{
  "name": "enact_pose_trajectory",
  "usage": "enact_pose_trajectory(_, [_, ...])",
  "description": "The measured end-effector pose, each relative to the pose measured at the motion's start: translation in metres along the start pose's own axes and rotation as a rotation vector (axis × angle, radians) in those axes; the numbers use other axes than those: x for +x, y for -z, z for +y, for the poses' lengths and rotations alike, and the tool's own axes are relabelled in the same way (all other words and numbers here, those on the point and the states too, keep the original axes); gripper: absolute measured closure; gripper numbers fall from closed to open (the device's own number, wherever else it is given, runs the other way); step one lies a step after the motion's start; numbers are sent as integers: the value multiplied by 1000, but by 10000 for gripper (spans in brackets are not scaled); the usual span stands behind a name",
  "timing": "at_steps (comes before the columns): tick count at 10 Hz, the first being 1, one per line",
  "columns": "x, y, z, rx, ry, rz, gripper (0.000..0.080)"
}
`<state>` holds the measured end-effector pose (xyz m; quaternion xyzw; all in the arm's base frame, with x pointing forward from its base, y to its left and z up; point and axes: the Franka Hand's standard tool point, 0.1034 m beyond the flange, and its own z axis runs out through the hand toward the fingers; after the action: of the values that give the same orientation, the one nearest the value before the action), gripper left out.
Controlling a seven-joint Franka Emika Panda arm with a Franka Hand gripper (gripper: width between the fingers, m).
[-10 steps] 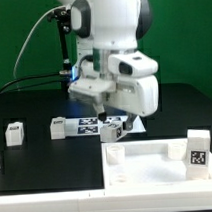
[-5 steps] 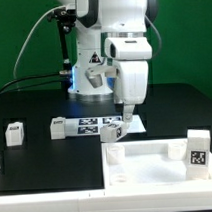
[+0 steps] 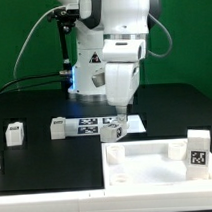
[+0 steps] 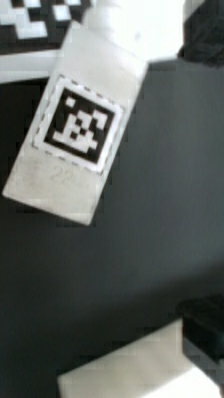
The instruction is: Assemble square table
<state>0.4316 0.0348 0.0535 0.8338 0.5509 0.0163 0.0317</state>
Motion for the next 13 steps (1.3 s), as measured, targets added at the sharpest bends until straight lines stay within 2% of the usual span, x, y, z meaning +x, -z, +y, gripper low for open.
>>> enact_pose_trajectory(1, [4,3,11,-9,-128,7,151])
enact_pose_trajectory(2, [4,2,17,-1,-284,8,151])
enact_pose_trajectory(4, [7,-1,7,39,-692,-14,151])
enact_pose_trajectory(5, [8,-1,8,37,-684,-11,151])
enact_pose_trajectory(8, [9,-1,7,53,-893,-4,151])
enact_pose_trajectory(10, [-5,-1,22,120,-1180,-28,151])
enact_pose_trajectory(12, [-13,-2,28,193,-1434,-71,151])
enact_pose_trajectory(13, [-12,-3,30,190,-1492,-73,151])
